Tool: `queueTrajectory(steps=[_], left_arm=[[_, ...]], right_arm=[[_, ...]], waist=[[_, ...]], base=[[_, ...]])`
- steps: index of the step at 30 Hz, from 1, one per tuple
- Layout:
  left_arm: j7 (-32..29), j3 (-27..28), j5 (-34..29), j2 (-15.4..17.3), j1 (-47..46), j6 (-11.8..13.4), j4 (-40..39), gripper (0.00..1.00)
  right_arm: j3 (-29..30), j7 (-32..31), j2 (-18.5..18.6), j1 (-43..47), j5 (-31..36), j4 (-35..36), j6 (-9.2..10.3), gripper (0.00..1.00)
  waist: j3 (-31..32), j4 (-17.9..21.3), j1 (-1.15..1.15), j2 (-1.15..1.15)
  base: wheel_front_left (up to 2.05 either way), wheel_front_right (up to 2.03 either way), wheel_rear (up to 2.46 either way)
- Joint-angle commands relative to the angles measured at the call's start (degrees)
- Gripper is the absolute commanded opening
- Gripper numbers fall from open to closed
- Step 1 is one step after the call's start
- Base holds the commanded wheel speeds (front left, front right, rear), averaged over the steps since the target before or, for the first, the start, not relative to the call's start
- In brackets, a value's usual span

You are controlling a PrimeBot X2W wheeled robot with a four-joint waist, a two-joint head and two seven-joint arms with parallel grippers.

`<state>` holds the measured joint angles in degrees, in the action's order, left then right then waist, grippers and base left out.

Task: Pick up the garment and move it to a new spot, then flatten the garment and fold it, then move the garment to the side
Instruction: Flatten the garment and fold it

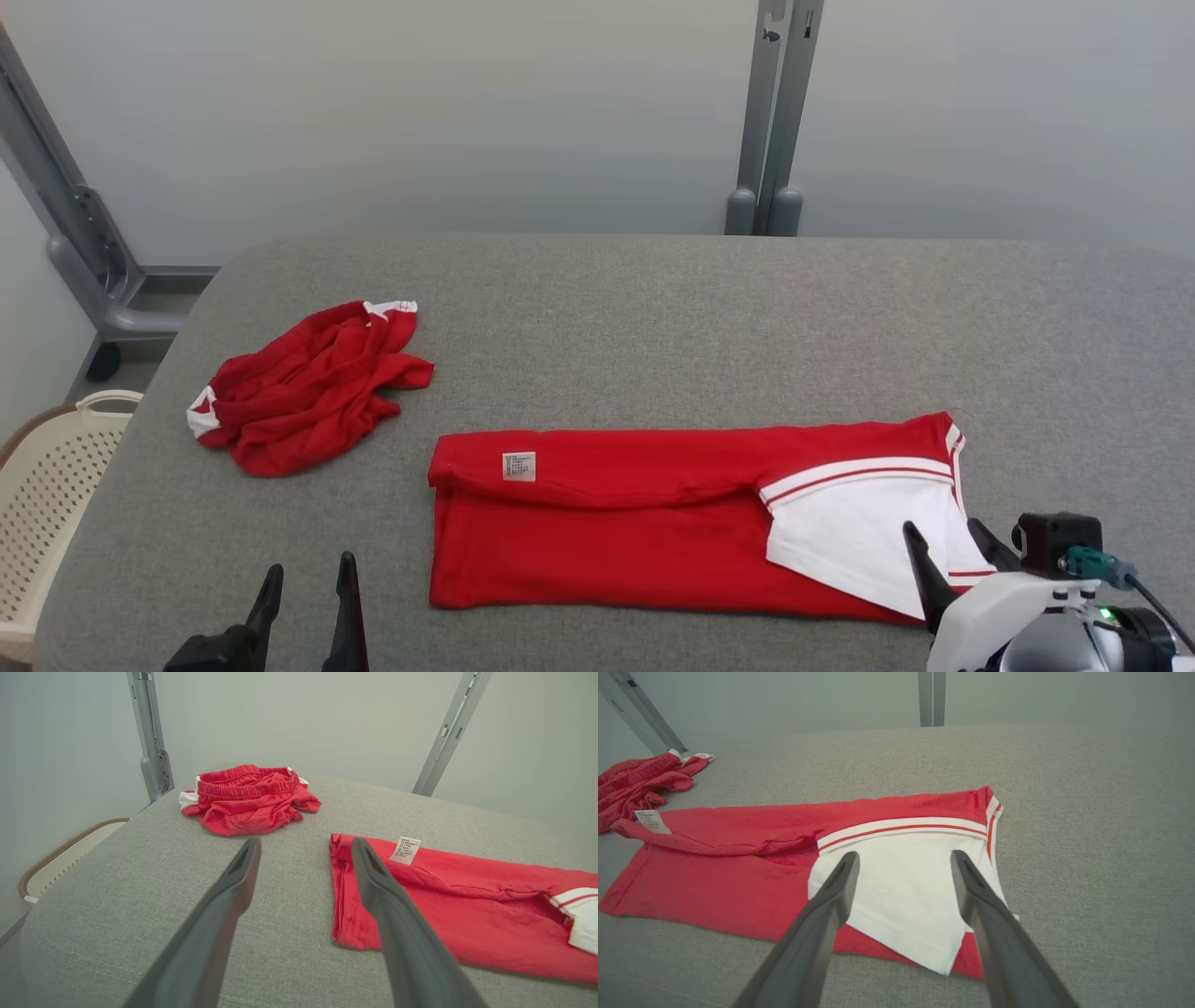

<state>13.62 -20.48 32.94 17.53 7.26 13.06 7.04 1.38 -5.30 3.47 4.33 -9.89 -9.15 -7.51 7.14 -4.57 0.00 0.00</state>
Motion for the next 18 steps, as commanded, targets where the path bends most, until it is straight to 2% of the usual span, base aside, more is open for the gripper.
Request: queueTrajectory(steps=[1, 7, 13, 18], left_arm=[[0.0, 0.2, -0.2, 0.5, 0.4, 0.1, -0.4, 1.00], [0.1, 0.1, -0.5, 1.0, -0.8, 0.2, -1.3, 1.00], [-0.3, -0.7, -1.5, 1.4, -2.5, -0.3, -2.0, 1.00], [-0.9, -1.5, -2.1, 1.4, -4.4, -0.4, -2.3, 1.00]], right_arm=[[1.2, -2.5, 0.2, -1.2, 0.4, -0.4, 0.04, 1.00], [7.7, -18.8, 1.2, -7.7, 3.0, -2.1, 0.04, 1.00], [13.1, -26.1, 2.9, -13.8, 6.4, -7.1, 0.02, 1.00], [14.4, -29.0, 4.4, -17.6, 6.7, -11.1, 0.03, 1.00]], waist=[[-0.4, 0.2, 0.00, 0.00], [-2.6, 0.1, 0.00, 0.00], [-5.9, -1.8, 0.00, 0.00], [-9.3, -3.8, 0.00, 0.00]], base=[[0.00, 0.00, 0.00], [0.00, 0.00, 0.00], [0.00, 0.00, 0.00], [0.00, 0.00, 0.00]])
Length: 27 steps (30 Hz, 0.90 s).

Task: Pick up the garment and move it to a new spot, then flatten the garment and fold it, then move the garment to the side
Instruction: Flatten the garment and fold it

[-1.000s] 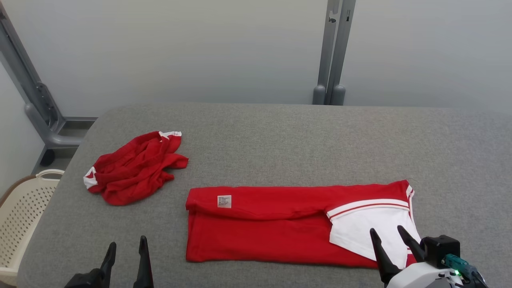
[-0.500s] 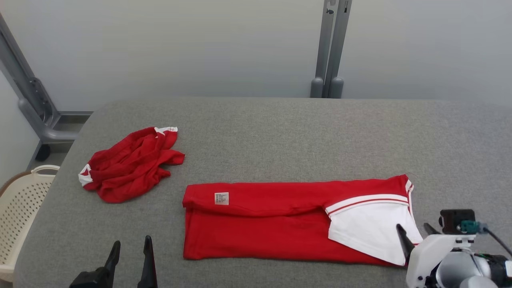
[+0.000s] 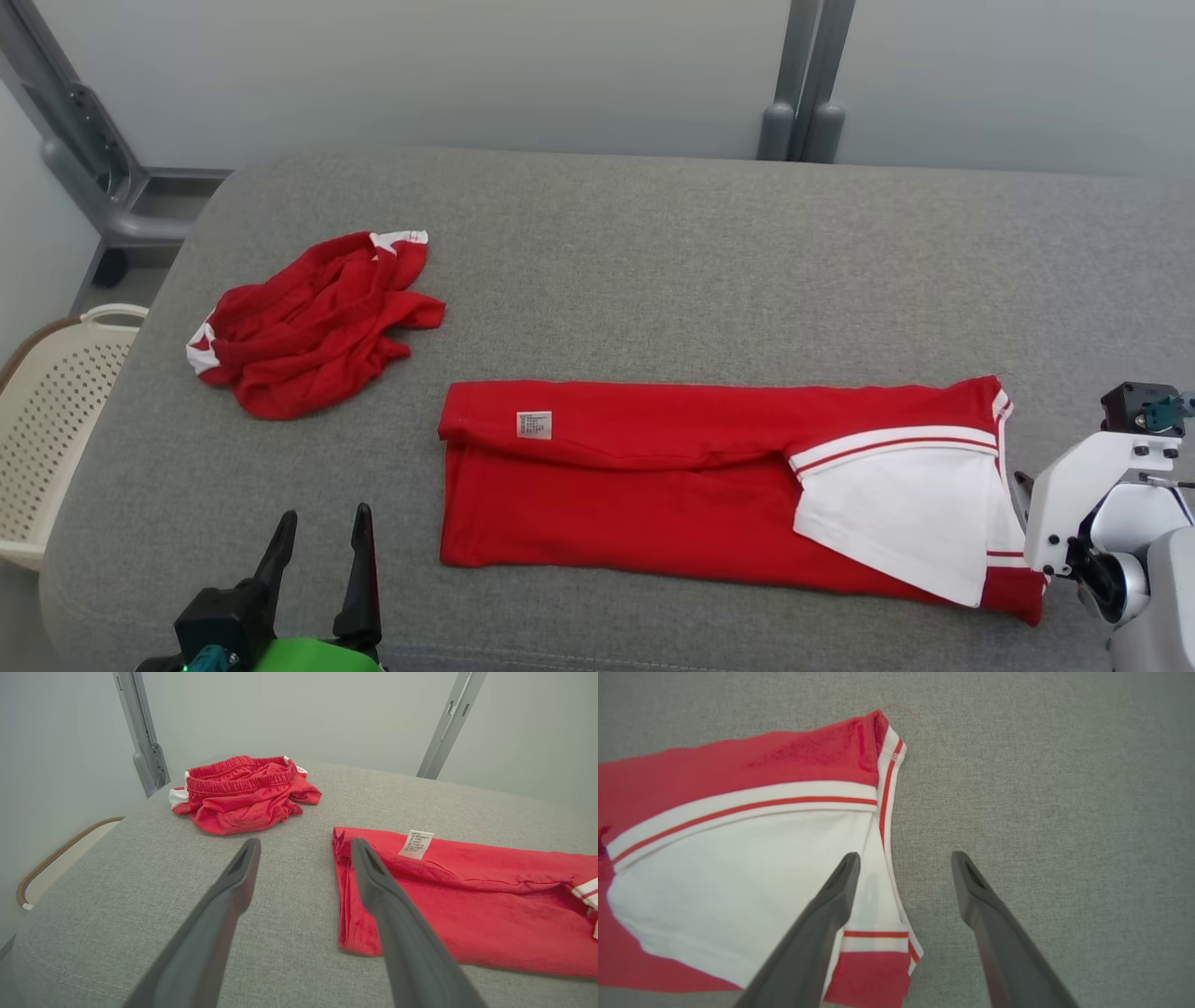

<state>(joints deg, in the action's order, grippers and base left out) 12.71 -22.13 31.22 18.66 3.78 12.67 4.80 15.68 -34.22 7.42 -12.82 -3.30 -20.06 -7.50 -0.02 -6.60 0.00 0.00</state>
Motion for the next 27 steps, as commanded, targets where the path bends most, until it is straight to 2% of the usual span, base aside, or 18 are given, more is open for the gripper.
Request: queueTrajectory(steps=[1, 16, 23, 24, 25, 26, 27], left_arm=[[0.0, -0.2, -0.6, 0.1, -1.6, -0.3, 0.0, 1.00], [0.5, -0.5, -0.1, -0.1, -3.7, -1.1, 1.6, 1.00], [0.7, -0.9, 0.1, -0.3, -4.0, -1.5, 2.3, 1.00], [0.8, -1.0, 0.0, -0.4, -4.2, -1.5, 2.4, 1.00], [0.8, -1.0, 0.1, -0.4, -4.3, -1.5, 2.5, 1.00], [0.8, -1.0, 0.1, -0.4, -4.5, -1.6, 2.5, 1.00], [0.8, -1.1, 0.1, -0.4, -4.6, -1.7, 2.6, 1.00]], right_arm=[[-0.1, -1.3, 1.1, -1.5, 0.5, -1.8, 0.02, 1.00], [-1.9, -4.9, 3.6, -5.4, -1.6, -9.1, 0.03, 1.00], [-1.9, -7.2, 1.7, -5.3, -4.0, -10.7, 0.00, 1.00], [-1.9, -7.4, 1.1, -5.4, -4.4, -10.8, 0.00, 0.87], [-1.9, -7.6, 0.8, -5.6, -4.7, -10.9, 0.00, 0.53], [-1.9, -7.7, 0.6, -5.8, -4.8, -11.0, 0.00, 0.30], [-2.0, -7.7, 0.6, -6.0, -4.9, -11.0, 0.00, 0.14]], waist=[[-3.1, -2.5, 0.00, 0.00], [-6.2, -4.5, 0.00, 0.00], [-6.7, -4.0, 0.00, 0.00], [-6.7, -3.9, 0.00, 0.00], [-6.8, -3.9, 0.00, 0.00], [-6.9, -3.8, 0.00, 0.00], [-7.1, -3.8, 0.00, 0.00]], base=[[0.00, 0.00, 0.00], [0.00, 0.00, 0.00], [0.00, 0.00, 0.00], [0.00, 0.00, 0.00], [0.00, 0.00, 0.00], [0.00, 0.00, 0.00], [0.00, 0.00, 0.00]])
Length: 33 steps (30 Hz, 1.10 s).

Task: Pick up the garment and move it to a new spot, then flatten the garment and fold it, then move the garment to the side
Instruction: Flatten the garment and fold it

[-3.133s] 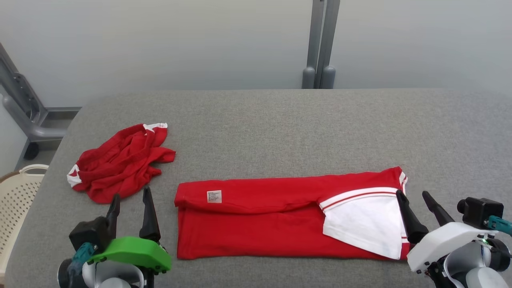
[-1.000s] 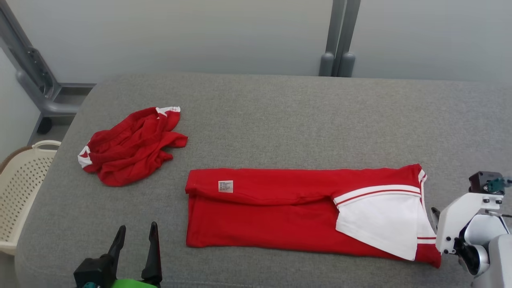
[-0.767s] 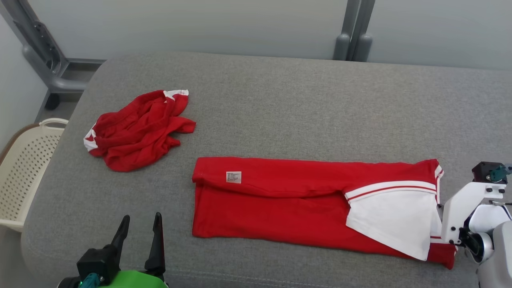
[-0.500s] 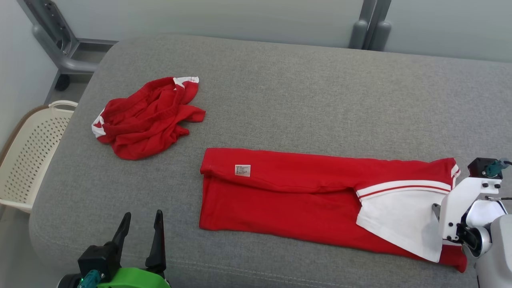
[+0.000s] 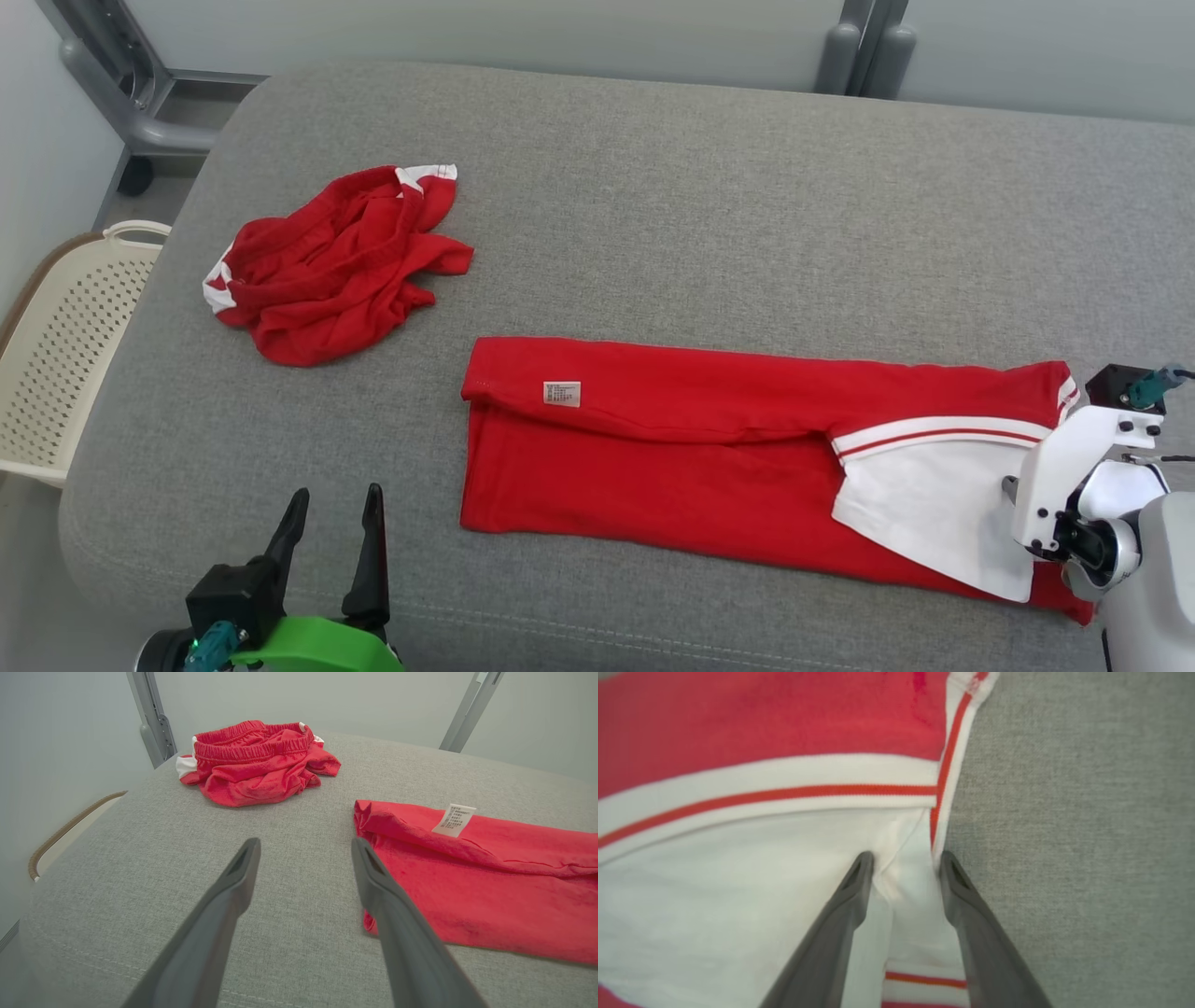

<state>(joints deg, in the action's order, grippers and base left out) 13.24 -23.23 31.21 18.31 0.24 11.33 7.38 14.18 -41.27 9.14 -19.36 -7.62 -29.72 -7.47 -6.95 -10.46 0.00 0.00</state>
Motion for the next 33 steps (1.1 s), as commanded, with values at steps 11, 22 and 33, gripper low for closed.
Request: queueTrajectory(steps=[11, 22, 33], left_arm=[[0.4, -0.3, 0.3, -0.2, -2.1, -0.7, 1.3, 1.00], [0.9, -0.2, 0.5, 0.0, -1.5, -0.7, 1.6, 1.00], [1.1, -0.4, 0.7, -0.3, -1.1, -0.6, 2.1, 1.00]], right_arm=[[2.0, 1.4, 1.0, -2.3, 1.6, -1.5, 0.05, 0.00], [9.8, -1.6, 4.5, -1.8, 4.8, 3.0, 0.04, 0.00], [17.5, -8.2, 4.8, 1.8, 8.3, 13.9, 0.02, 0.00]], waist=[[-1.0, -0.1, 0.00, 0.00], [0.1, 0.4, 0.00, 0.00], [1.2, 1.2, 0.00, 0.00]], base=[[0.00, 0.00, 0.00], [0.00, 0.00, 0.00], [0.00, 0.00, 0.00]])
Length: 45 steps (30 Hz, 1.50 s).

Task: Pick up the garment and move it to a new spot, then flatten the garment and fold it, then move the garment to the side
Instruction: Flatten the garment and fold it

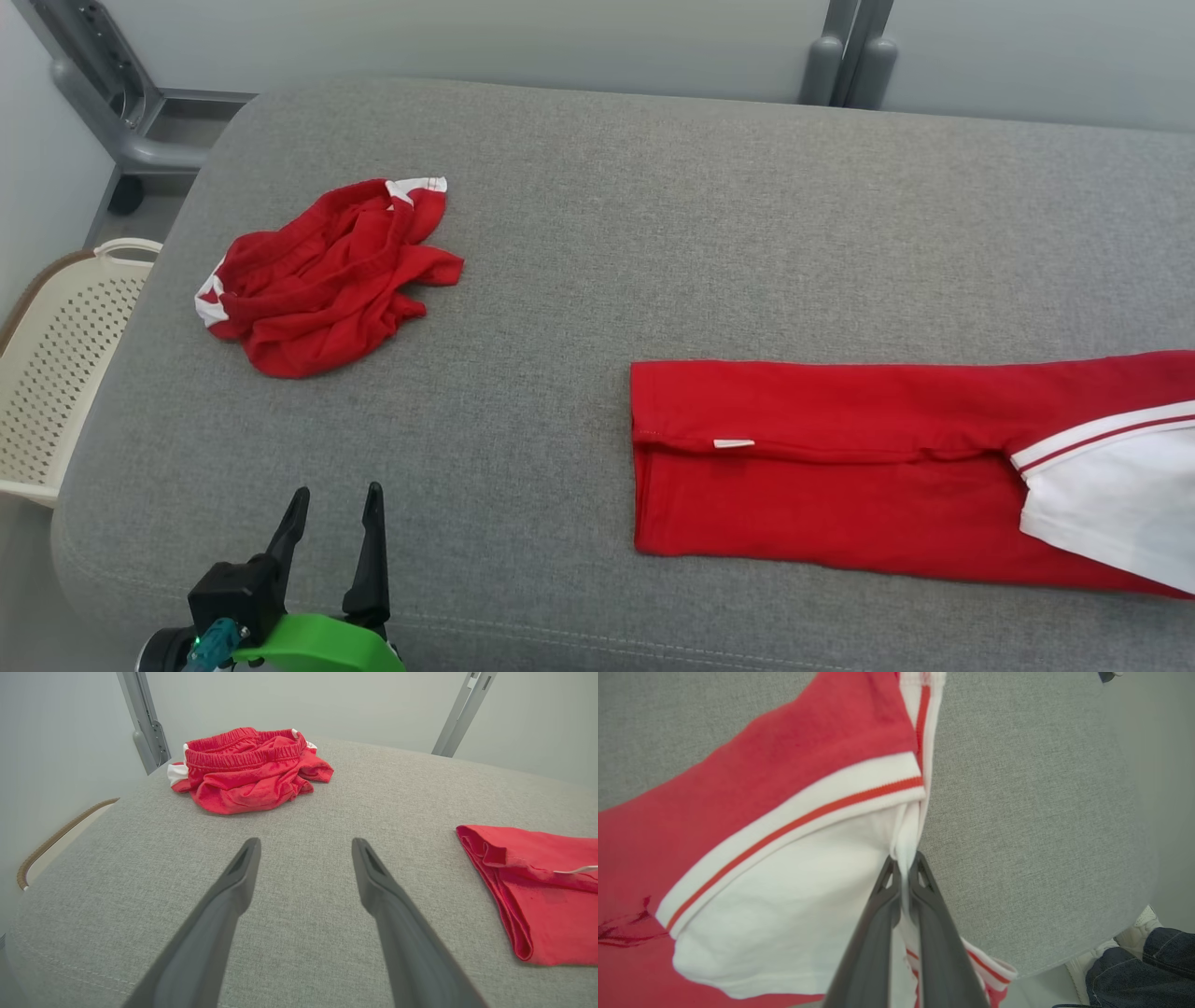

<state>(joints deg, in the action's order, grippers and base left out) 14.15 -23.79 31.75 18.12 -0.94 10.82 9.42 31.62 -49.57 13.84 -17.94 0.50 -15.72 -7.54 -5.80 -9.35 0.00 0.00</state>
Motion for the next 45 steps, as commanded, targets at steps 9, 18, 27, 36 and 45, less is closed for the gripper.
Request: queueTrajectory(steps=[9, 18, 27, 36, 45], left_arm=[[0.5, 0.0, 0.4, -0.5, 0.2, -0.3, 1.0, 1.00], [0.6, -0.4, 0.7, -0.5, 0.6, -0.5, 1.9, 1.00], [0.5, -1.5, 0.5, -1.2, -0.1, -1.1, 2.8, 1.00], [0.6, -2.4, 0.0, -1.7, -0.6, -1.4, 3.5, 1.00], [0.8, -3.0, 0.0, -2.8, -2.1, -2.2, 4.5, 1.00]], right_arm=[[-7.6, -7.5, -1.6, 4.3, -5.7, 9.3, 0.08, 0.00], [-22.0, -12.0, -3.4, 4.5, -11.0, 15.5, 0.08, 0.00], [-32.7, -9.1, -8.7, -1.3, -13.5, 5.2, 0.08, 0.00], [-35.5, -3.7, -10.8, -6.6, -15.2, -6.5, 0.08, 0.00], [-42.1, 0.8, -10.9, -12.7, -21.0, -16.5, 0.06, 0.00]], waist=[[1.6, 0.4, 0.00, 0.00], [3.7, 0.5, 0.00, 0.00], [4.3, -1.0, 0.00, 0.00], [4.4, -3.7, 0.00, 0.00], [2.5, -6.5, 0.00, 0.00]], base=[[0.00, 0.00, 0.00], [0.00, 0.00, 0.00], [0.00, 0.00, 0.00], [0.00, 0.00, 0.00], [0.00, 0.00, 0.00]])
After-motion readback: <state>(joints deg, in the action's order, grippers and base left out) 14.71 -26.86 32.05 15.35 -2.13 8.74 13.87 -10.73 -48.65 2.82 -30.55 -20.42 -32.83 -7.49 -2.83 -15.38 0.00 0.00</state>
